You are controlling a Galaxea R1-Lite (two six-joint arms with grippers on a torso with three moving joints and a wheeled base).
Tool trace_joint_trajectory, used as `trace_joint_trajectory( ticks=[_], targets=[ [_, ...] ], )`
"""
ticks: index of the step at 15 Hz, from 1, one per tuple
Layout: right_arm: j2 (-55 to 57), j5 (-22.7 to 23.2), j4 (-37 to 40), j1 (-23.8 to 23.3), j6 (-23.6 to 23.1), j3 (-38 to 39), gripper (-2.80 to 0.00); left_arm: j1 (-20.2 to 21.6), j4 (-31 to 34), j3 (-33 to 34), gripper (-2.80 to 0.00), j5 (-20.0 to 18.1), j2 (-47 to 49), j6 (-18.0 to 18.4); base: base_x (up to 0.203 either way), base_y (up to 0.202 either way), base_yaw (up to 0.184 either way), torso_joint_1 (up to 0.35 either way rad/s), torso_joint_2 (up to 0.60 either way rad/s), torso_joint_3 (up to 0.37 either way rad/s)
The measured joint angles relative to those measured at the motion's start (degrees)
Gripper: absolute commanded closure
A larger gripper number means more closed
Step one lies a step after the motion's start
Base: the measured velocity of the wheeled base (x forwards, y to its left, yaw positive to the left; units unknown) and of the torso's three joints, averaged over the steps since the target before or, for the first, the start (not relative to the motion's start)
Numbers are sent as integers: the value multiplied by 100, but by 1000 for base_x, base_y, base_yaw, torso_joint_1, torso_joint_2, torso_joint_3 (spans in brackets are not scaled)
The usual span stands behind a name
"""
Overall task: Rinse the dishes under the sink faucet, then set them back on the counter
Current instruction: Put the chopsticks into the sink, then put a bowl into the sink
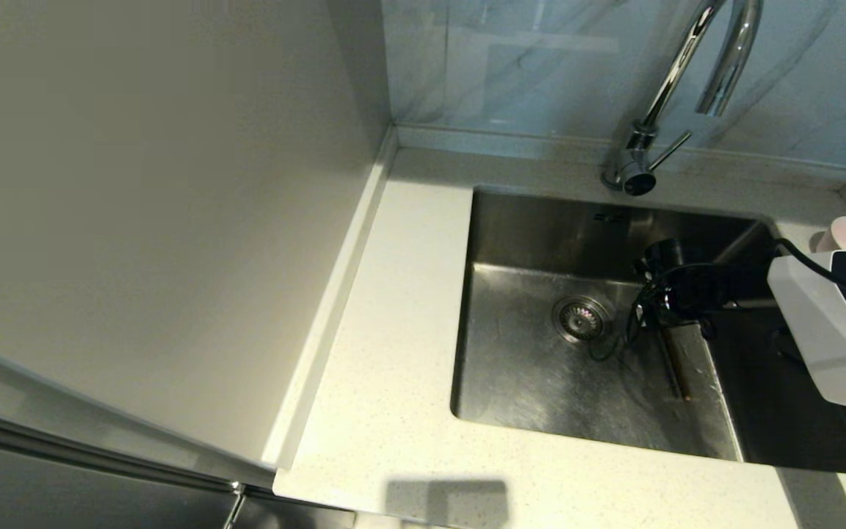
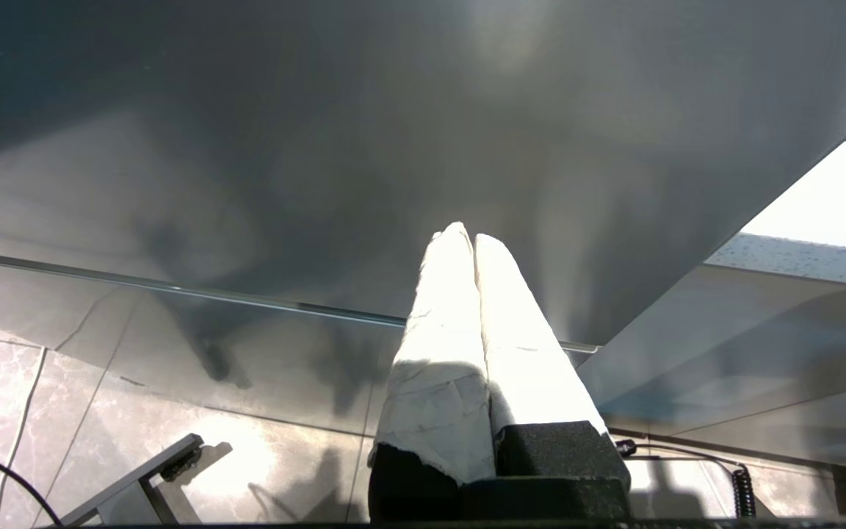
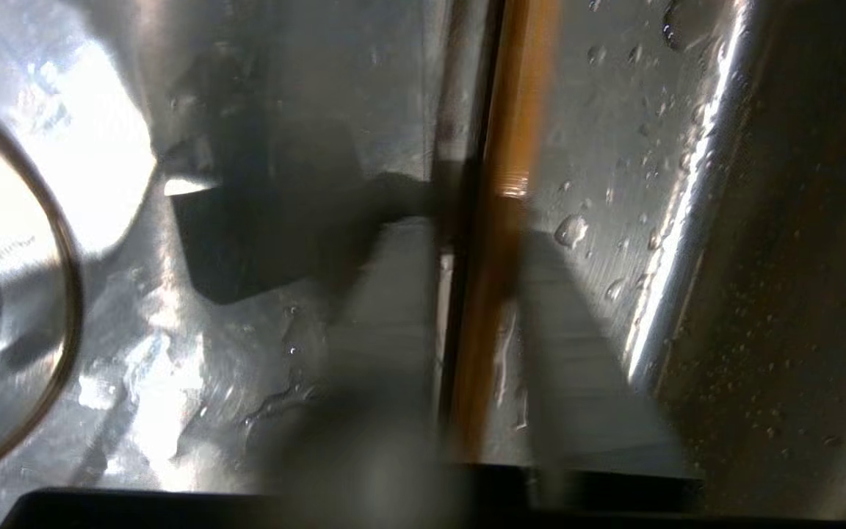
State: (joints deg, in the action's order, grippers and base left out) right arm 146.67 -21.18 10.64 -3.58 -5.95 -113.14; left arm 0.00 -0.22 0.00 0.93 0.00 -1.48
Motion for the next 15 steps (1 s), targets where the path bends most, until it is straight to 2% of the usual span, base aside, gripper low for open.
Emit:
trace_joint_trajectory(
  ticks=[11, 15],
  targets=[
    [-357, -29, -73, -18, 24, 81, -280, 0, -2, 0, 0, 1, 0, 0, 0, 0, 0, 0, 0, 0],
    [-1241, 62, -16, -52, 48, 715, -280, 0, -2, 0, 0, 1, 0, 2, 0, 0, 0, 0, 0, 0]
  ],
)
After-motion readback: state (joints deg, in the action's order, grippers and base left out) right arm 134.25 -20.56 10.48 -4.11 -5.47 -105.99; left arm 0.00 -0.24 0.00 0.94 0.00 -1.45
